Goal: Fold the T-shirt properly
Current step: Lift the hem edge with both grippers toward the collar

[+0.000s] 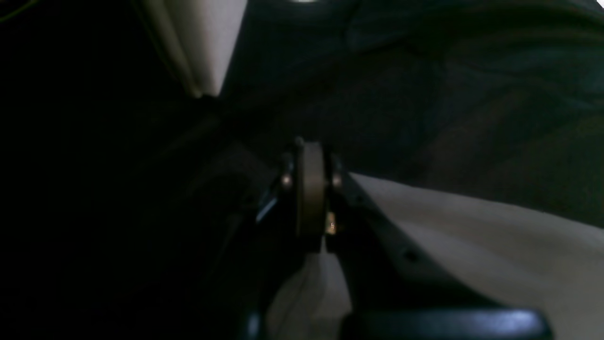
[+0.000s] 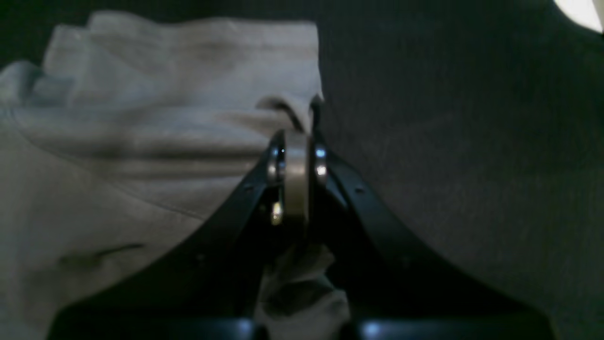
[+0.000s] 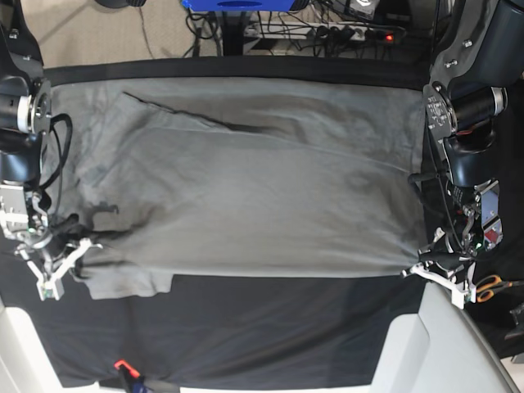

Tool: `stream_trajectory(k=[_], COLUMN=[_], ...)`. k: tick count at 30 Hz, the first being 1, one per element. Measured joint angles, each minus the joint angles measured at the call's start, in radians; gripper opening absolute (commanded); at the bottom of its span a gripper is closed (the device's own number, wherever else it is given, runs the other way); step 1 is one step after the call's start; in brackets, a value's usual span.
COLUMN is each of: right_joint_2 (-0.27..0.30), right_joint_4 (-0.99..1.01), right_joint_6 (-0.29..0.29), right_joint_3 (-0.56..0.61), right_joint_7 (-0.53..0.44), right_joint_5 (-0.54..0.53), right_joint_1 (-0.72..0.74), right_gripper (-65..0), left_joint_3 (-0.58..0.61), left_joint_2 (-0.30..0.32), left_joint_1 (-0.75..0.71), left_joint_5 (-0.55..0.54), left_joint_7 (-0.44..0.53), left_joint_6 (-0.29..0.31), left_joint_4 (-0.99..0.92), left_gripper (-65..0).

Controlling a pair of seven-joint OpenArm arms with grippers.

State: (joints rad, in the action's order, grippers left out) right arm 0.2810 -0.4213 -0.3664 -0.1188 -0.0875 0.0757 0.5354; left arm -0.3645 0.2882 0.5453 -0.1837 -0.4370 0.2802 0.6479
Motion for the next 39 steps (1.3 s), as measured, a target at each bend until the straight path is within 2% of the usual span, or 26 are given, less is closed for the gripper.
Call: stream_trajectory(k=[6, 9, 17, 20, 26, 30, 33, 39], right_joint_2=[0.001, 0.002, -0.023, -0.024, -0.023, -0.016, -0.016, -0.021], right_joint_4=[-0.005, -0.046, -0.109, -0.109, -0.109, -0.11, -0.161, -0.286], right_joint_6=[0.0, -0.05, -0.063, -0.122, -0.132, -0.132, -0.135, -0.14], right_joint_3=[0.0, 0.0, -0.001, -0.002, -0.002, -0.002, -0.002, -0.001], right_joint_7=[0.002, 0.002, 0.039, 0.038, 0.039, 0.097, 0.124, 0.263], right_joint_5=[0.001, 0.004, 0.003, 0.003, 0.004, 0.004, 0.005, 0.003], right_joint_1=[0.0, -0.008, -0.038, -0.043, -0.043, -0.043, -0.06, -0.076], right_gripper=[-64.8, -64.8, -64.8, -64.8, -64.8, -64.8, -64.8, -64.8], left_joint_3=[0.008, 0.063, 0.071, 0.072, 0.073, 0.077, 0.077, 0.078], left_joint_2=[-0.008, -0.003, -0.003, 0.0, 0.0, 0.0, -0.001, 0.0], left_joint_1=[-0.061, -0.11, -0.192, -0.213, -0.219, -0.233, -0.233, -0.241], left_joint_5=[-0.003, -0.003, -0.007, -0.007, -0.007, -0.007, -0.007, -0.007], left_joint_7=[-0.004, -0.072, -0.076, -0.076, -0.079, -0.08, -0.133, -0.143], left_joint_6=[0.0, -0.005, -0.001, -0.001, -0.001, -0.001, -0.001, 0.0], left_joint_4=[0.098, 0.179, 0.298, 0.315, 0.319, 0.319, 0.319, 0.32], left_gripper=[-65.0, -65.0, -65.0, -65.0, -65.0, -65.0, -65.0, -65.0])
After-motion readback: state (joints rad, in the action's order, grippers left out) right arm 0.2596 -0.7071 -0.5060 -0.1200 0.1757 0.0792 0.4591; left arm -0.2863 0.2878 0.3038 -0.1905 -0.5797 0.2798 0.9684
